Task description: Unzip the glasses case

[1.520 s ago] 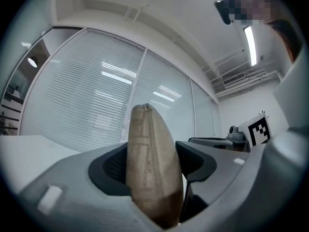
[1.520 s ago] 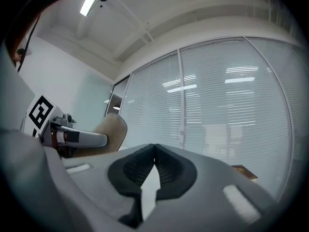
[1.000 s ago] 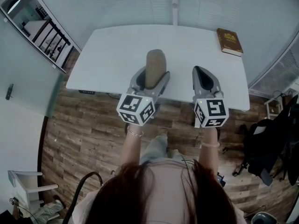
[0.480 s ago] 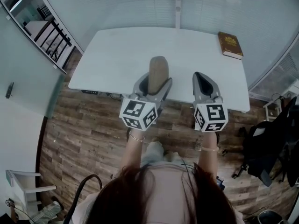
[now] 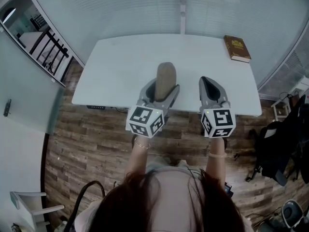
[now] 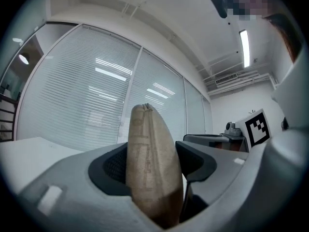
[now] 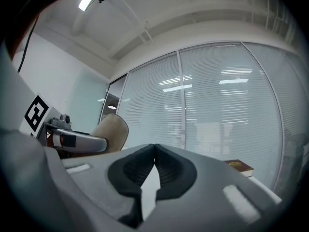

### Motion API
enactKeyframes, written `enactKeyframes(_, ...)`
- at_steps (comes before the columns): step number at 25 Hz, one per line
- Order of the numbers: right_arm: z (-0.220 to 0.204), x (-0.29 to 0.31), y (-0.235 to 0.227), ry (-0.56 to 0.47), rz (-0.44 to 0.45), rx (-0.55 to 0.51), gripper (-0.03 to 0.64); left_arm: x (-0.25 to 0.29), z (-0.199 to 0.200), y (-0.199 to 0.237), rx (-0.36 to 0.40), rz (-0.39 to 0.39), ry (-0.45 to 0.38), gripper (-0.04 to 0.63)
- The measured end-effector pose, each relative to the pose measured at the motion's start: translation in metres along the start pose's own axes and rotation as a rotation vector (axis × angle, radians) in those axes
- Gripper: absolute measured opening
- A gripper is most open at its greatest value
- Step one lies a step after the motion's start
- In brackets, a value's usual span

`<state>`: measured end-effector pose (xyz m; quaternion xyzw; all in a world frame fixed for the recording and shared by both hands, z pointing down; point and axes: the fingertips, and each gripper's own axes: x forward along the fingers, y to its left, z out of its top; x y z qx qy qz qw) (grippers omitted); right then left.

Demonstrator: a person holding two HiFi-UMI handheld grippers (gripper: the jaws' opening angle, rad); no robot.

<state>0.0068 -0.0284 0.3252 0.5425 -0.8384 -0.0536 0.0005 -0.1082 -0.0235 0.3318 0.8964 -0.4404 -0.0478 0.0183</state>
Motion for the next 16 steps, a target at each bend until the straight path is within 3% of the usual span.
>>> enactKeyframes(8, -0.002, 0.02, 0.019, 0.011, -0.011, 0.004, 0.003, -0.012, 0.0, 0.021, 0.001, -0.043, 0.01, 0.293)
enactKeyframes(16, -0.009, 0.041, 0.045, 0.034, -0.012, 0.0, 0.002, -0.028, -0.009, 0.053, -0.014, -0.038, 0.034, 0.293)
